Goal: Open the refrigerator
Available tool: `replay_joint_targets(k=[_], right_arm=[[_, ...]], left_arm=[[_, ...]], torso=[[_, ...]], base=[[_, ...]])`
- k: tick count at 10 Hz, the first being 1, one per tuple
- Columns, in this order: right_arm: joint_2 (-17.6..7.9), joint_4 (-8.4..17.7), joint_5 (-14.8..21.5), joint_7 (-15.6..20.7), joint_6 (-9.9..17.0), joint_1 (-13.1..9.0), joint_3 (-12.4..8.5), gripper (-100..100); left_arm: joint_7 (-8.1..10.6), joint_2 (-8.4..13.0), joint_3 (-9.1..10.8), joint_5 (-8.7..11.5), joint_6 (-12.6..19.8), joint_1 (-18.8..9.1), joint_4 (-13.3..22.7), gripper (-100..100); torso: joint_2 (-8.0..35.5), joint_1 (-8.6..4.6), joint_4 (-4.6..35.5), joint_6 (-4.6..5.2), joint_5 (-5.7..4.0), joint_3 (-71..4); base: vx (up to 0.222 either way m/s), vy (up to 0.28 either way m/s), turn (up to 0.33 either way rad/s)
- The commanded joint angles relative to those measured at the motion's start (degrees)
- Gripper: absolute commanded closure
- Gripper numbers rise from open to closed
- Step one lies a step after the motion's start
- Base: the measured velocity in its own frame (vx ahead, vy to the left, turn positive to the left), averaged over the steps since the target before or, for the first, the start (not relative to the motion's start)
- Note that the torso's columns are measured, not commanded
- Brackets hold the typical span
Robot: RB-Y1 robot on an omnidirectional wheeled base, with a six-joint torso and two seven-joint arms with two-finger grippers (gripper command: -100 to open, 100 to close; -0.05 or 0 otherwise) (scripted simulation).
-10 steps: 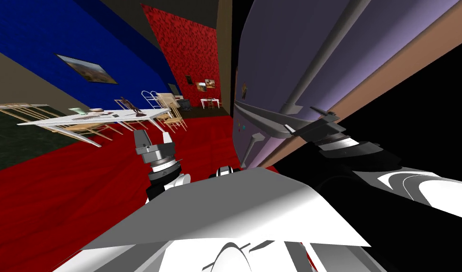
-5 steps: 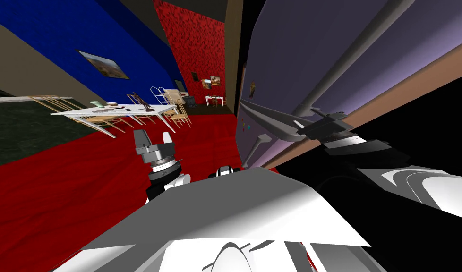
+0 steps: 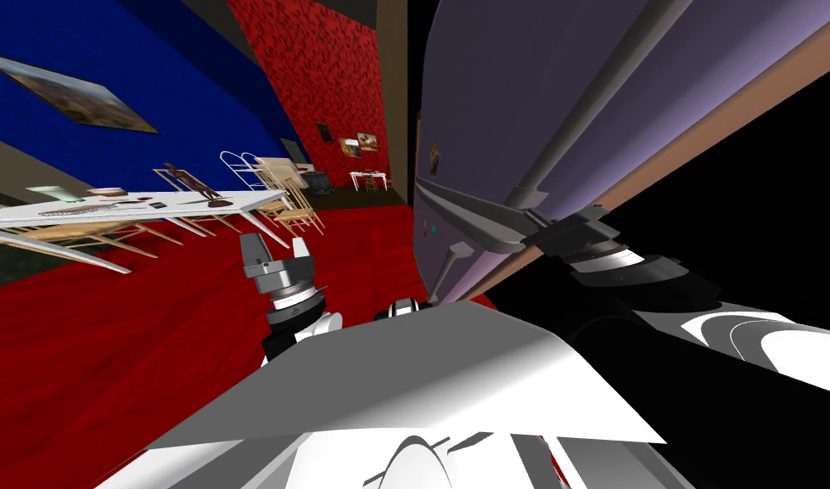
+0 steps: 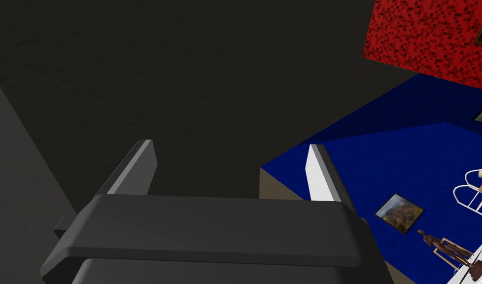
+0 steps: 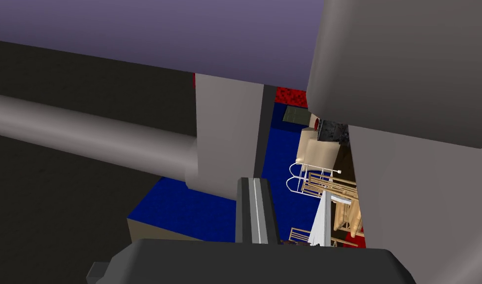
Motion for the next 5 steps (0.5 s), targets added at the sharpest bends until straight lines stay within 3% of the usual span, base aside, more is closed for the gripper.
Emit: replay_joint_targets(k=[1, 2, 5], right_arm=[[0.06, 2.35, -0.31, -0.44, 0.27, -0.08, -0.02, -100], [0.06, 2.35, -0.31, -0.44, 0.27, -0.08, -0.02, -100], [0.16, 6.28, -1.34, -2.01, 1.38, -0.13, -0.24, -100]], left_arm=[[0.00, 0.00, -0.01, 0.00, 0.00, -0.02, 0.00, 0], [0.00, -0.01, -0.01, 0.00, 0.00, -0.02, 0.00, 0], [0.00, -0.01, -0.01, 0.00, 0.00, -0.01, 0.00, 0]], torso=[[0.01, 0.11, -0.02, -0.13, 0.03, -0.02], [-0.01, 0.15, 0.00, -0.05, 0.07, -0.03], [-0.17, -0.26, -0.17, 0.04, -0.31, 0.02]], base=[[0.008, 0.006, -0.001], [0.009, 0.010, -0.014], [0.022, 0.038, -0.027]])
